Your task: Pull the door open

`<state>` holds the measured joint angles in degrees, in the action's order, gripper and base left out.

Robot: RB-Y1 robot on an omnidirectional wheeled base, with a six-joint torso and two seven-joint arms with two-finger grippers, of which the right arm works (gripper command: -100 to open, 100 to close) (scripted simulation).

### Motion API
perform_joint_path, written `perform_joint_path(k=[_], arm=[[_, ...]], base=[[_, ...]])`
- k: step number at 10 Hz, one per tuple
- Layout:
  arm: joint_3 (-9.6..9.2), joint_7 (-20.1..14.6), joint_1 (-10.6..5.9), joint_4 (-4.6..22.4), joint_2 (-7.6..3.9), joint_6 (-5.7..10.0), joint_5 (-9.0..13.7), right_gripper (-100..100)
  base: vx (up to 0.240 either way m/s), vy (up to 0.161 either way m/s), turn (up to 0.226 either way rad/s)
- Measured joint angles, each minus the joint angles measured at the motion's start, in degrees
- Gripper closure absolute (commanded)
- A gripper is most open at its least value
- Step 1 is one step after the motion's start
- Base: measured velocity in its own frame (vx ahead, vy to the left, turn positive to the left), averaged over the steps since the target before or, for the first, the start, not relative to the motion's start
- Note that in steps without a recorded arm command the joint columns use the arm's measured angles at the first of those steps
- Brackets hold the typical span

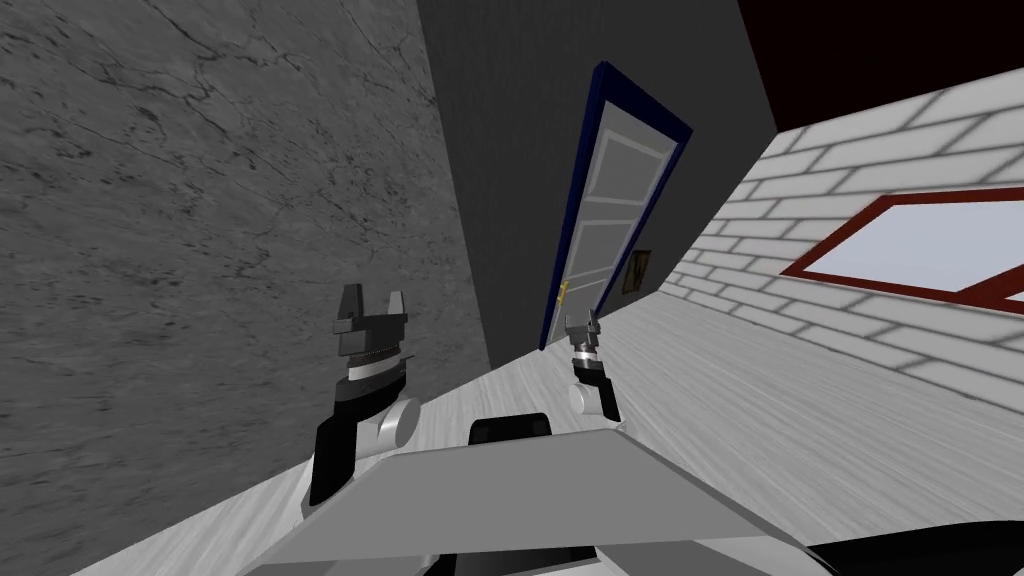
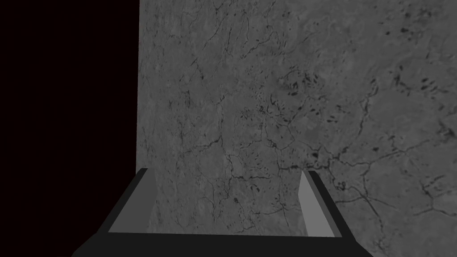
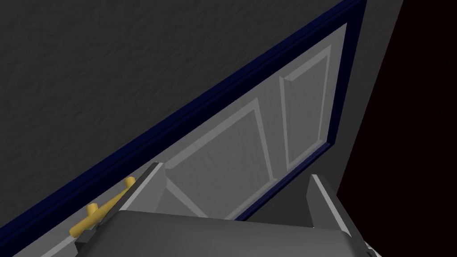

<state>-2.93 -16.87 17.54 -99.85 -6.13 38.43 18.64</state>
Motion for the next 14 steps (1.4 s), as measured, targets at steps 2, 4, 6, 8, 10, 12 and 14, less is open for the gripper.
perform_joint_path(k=[2,4,6,8,10,12,14], arm=[[-0.12,-1.8,-1.24,3.0,-0.20,0.87,1.6,-100],[-0.06,-3.7,-2.09,5.2,-0.61,1.24,3.3,-100],[-0.07,-5.7,-3.03,7.7,-0.96,1.90,5.0,-100],[-0.24,-7.5,-3.66,9.9,-1.16,2.44,6.6,-100],[-0.39,-9.5,-4.97,13.1,-1.31,3.45,8.2,-100],[-0.38,-11.4,-5.91,15.4,-1.57,3.87,10.0,-100],[-0.46,-13.3,-7.03,18.3,-1.81,4.63,11.7,-100]], base=[[0.037,-0.137,0.194],[0.034,-0.133,0.196],[0.010,-0.129,0.188],[0.013,-0.145,0.223],[0.003,-0.132,0.171],[0.008,-0.141,0.224],[0.005,-0.135,0.182]])
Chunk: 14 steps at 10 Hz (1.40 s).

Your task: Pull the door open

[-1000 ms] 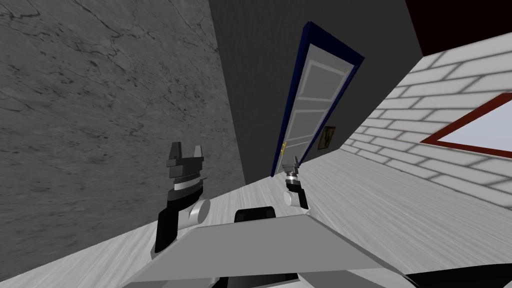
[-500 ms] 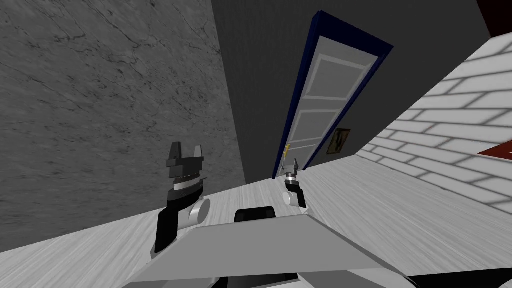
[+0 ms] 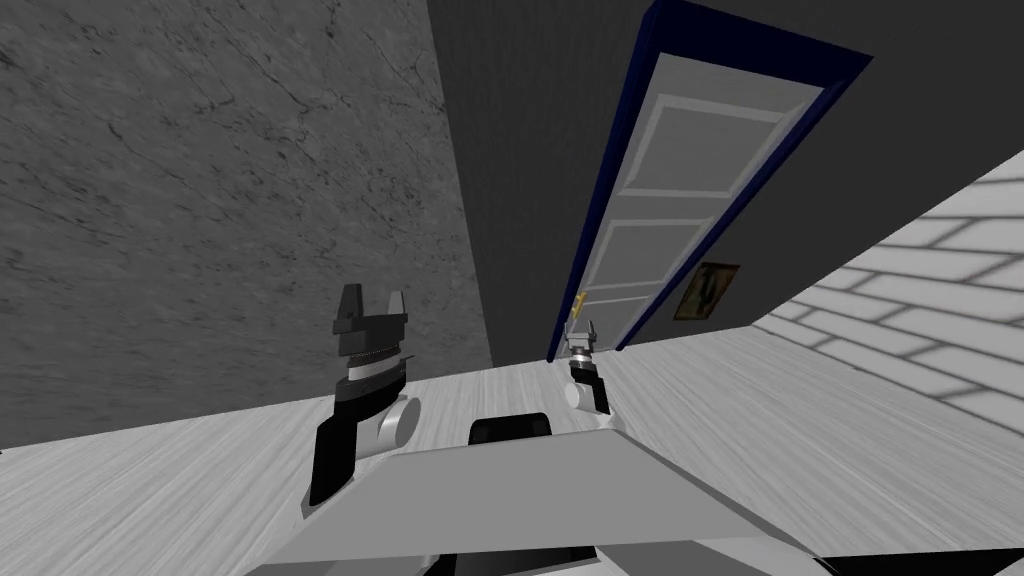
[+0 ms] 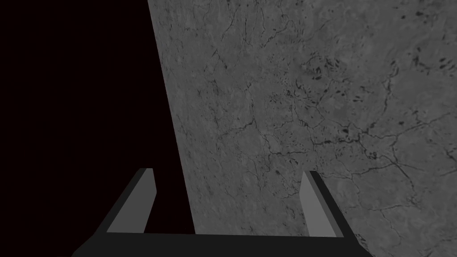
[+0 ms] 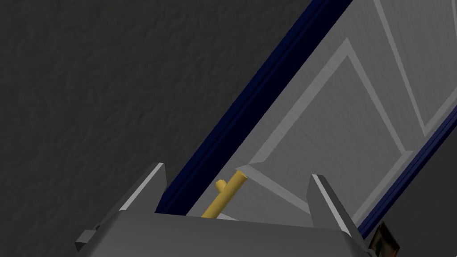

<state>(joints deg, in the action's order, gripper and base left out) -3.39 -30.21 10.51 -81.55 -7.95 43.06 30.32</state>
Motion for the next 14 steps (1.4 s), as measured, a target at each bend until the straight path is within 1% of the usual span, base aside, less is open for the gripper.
perform_joint_path(k=[3,4,6,8,9,11,13,14], arm=[[-0.09,-3.1,-1.65,4.4,-0.51,1.20,2.6,-100],[-0.14,-4.1,-2.09,5.6,-0.64,1.52,3.4,-100],[-0.13,-5.8,-2.96,7.7,-0.80,1.85,5.1,-100],[-0.32,-7.5,-4.11,10.5,-0.70,2.63,6.7,-100],[-0.39,-8.7,-4.55,12.1,-0.97,3.16,7.5,-100],[-0.39,-10.3,-5.35,14.0,-1.08,3.52,9.2,-100],[-0.40,-12.1,-6.67,16.9,-1.29,4.15,10.8,-100],[-0.44,-13.1,-7.08,18.1,-1.40,4.49,11.5,-100]], base=[[-0.011,-0.155,0.233],[-0.013,-0.142,0.083],[-0.032,-0.126,0.215],[-0.020,-0.128,0.210],[-0.021,-0.137,0.156],[-0.027,-0.144,0.214],[-0.033,-0.141,0.199],[-0.030,-0.119,0.203]])
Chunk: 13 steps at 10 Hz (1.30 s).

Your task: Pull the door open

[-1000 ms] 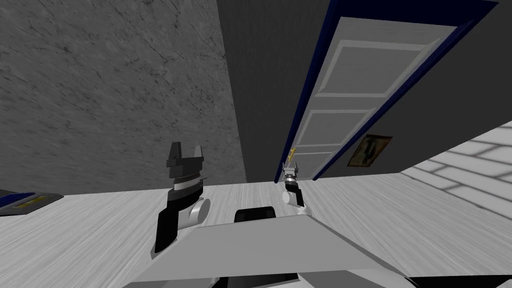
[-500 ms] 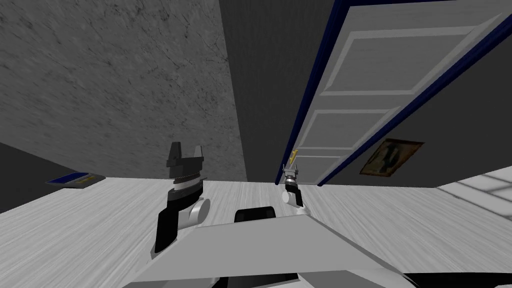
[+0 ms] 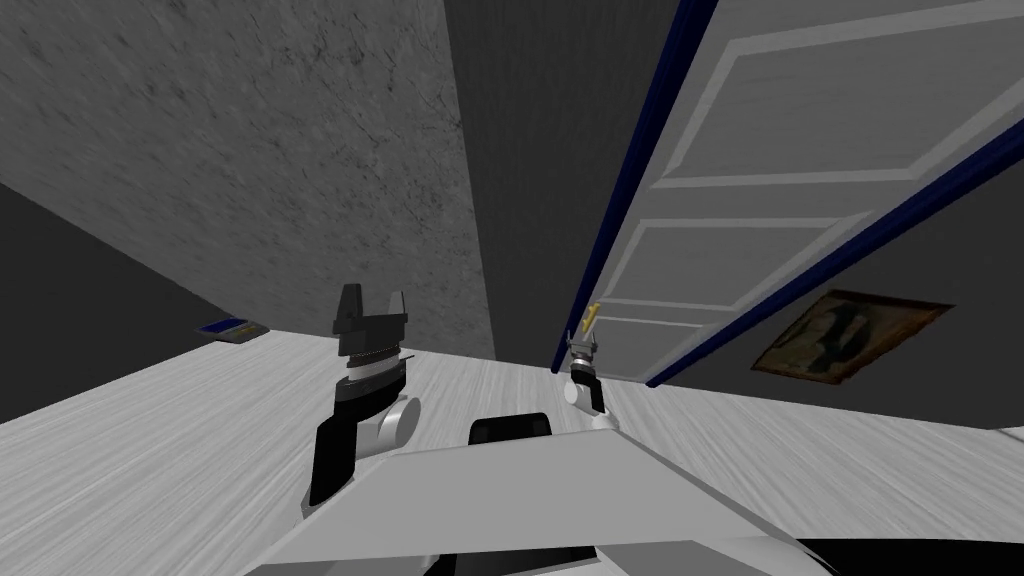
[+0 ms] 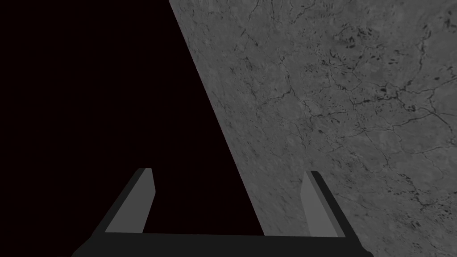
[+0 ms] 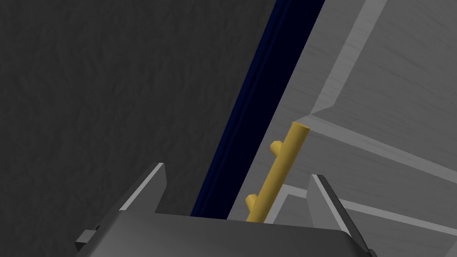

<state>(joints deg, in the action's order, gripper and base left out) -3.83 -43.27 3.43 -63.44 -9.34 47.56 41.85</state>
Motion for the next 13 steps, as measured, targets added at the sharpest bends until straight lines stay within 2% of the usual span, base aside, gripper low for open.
perform_joint_path(k=[8,12,13], arm=[[-0.32,-7.0,-3.46,9.4,-0.79,2.54,5.8,-100],[-0.56,-11.1,-5.59,15.1,-1.09,4.10,9.2,-100],[-0.49,-11.9,-5.64,15.6,-1.38,4.14,10.1,-100]], base=[[-0.055,-0.126,0.194],[-0.095,-0.173,0.272],[-0.089,-0.134,0.143]])
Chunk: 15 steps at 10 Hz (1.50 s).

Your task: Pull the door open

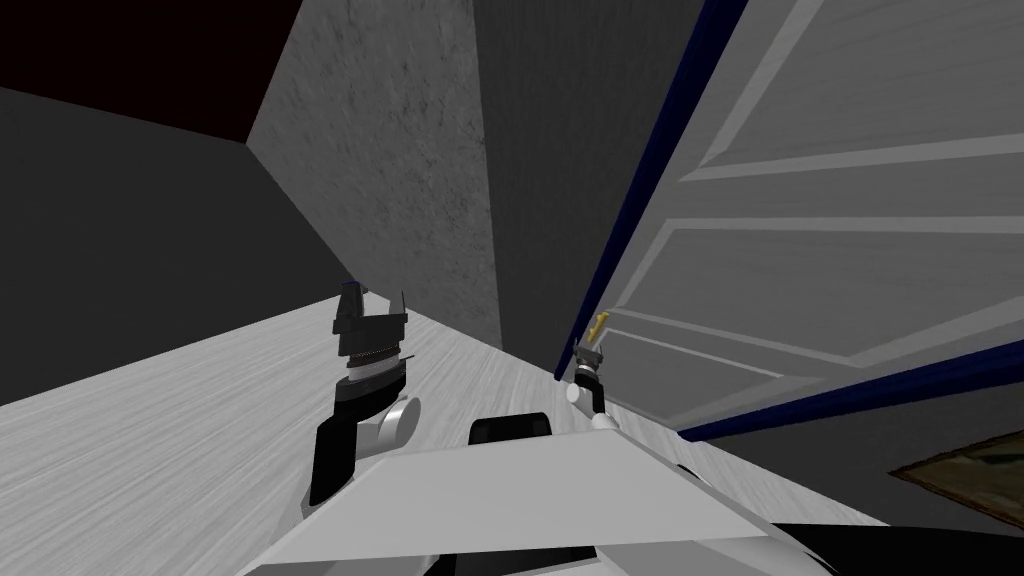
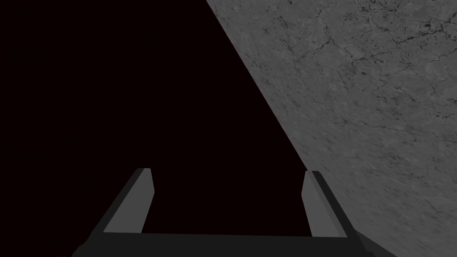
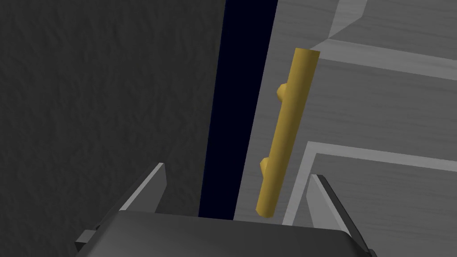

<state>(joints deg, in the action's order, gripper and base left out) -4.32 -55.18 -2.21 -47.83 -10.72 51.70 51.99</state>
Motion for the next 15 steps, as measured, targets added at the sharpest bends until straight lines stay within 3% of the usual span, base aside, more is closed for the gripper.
perform_joint_path(k=[5,10,14,15], arm=[[-0.16,-4.2,-2.68,6.3,-0.31,1.48,3.6,-100],[-0.21,-6.8,-4.06,9.8,-0.55,2.34,5.9,-100],[-1.08,-10.9,-1.45,9.4,-3.82,2.15,5.7,-100],[-1.52,-12.6,-1.61,11.0,-4.64,2.50,5.5,-100]], base=[[-0.101,-0.145,0.238],[-0.042,-0.078,0.095],[0.166,-0.018,-0.003],[0.133,0.004,-0.006]])
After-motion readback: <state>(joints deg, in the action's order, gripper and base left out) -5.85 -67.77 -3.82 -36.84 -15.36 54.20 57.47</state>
